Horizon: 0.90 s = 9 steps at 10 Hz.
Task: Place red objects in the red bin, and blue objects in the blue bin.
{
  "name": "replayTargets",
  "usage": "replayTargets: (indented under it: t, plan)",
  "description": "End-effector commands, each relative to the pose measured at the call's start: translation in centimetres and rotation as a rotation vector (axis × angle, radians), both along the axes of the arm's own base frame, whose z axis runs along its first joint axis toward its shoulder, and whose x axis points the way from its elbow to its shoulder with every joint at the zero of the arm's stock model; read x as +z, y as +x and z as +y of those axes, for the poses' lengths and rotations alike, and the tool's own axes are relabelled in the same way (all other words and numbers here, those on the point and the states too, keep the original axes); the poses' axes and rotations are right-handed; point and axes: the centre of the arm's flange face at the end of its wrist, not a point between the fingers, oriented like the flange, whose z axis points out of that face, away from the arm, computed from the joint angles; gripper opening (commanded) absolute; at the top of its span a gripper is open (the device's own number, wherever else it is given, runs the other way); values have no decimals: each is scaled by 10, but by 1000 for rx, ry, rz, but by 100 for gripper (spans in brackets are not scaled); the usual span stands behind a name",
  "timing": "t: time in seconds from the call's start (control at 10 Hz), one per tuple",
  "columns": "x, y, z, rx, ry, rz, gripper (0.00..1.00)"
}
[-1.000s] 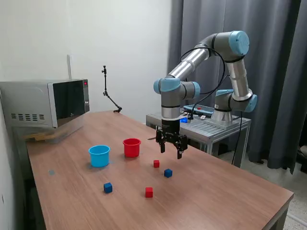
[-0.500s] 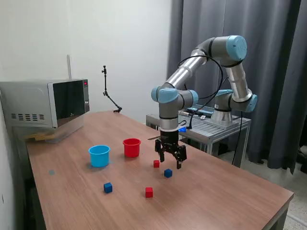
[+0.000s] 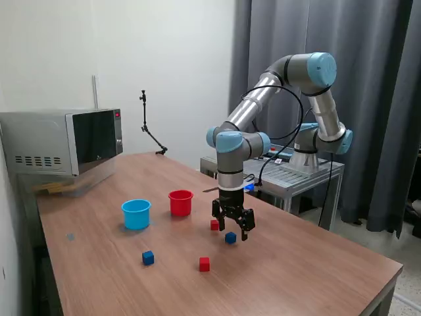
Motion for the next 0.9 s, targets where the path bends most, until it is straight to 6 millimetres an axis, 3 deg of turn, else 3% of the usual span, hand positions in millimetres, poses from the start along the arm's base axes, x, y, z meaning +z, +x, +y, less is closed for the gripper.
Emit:
replayTargets:
  t: [0.0, 0.4, 0.5, 0.8]
  plan:
    - [-8, -2, 0, 0, 0, 0, 100]
    - [-14, -2, 0, 0, 1, 0, 100]
    - [-12, -4, 1, -2, 1, 24, 0]
    - [-11, -4, 1, -2, 7, 26, 0]
